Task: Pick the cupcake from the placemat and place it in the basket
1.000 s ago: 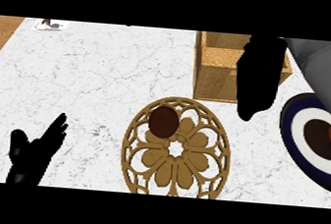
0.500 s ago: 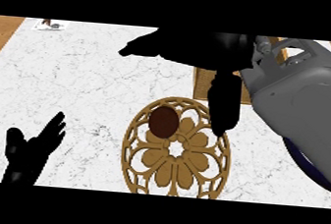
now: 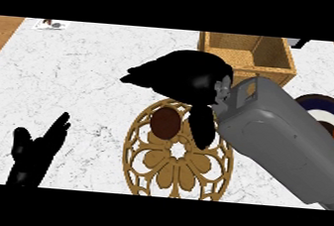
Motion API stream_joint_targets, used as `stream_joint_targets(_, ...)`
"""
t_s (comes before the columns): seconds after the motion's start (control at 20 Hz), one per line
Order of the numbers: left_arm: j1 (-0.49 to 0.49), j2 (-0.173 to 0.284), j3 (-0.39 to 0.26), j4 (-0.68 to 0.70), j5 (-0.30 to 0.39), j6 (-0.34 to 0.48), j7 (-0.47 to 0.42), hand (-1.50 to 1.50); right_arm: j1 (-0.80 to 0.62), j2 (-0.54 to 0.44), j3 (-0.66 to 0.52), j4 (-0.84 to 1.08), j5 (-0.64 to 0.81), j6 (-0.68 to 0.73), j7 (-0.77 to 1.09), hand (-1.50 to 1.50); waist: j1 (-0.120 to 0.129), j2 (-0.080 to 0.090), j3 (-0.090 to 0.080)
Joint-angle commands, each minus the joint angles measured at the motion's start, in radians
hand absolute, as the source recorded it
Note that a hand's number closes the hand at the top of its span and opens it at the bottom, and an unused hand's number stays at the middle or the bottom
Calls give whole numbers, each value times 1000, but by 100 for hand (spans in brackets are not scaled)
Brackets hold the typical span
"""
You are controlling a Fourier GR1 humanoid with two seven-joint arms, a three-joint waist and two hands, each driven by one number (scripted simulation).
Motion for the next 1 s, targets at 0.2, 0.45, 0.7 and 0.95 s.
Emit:
stream_joint_targets(0.2,-25,-41,-16,116,-32,1,42,0,67,23,38,61,131,-30,-115,-150,-4,9,-14)
stream_joint_targets(0.45,46,-30,5,58,-22,-13,26,0,141,32,64,63,213,-87,-174,-150,-1,5,-14)
stream_joint_targets(0.7,4,-68,-2,72,-31,2,49,0,129,94,82,180,299,-158,-223,-150,4,9,-14)
stream_joint_targets(0.95,-44,-52,35,125,-21,-36,56,0,185,147,99,153,346,-186,-212,-150,-11,6,-14)
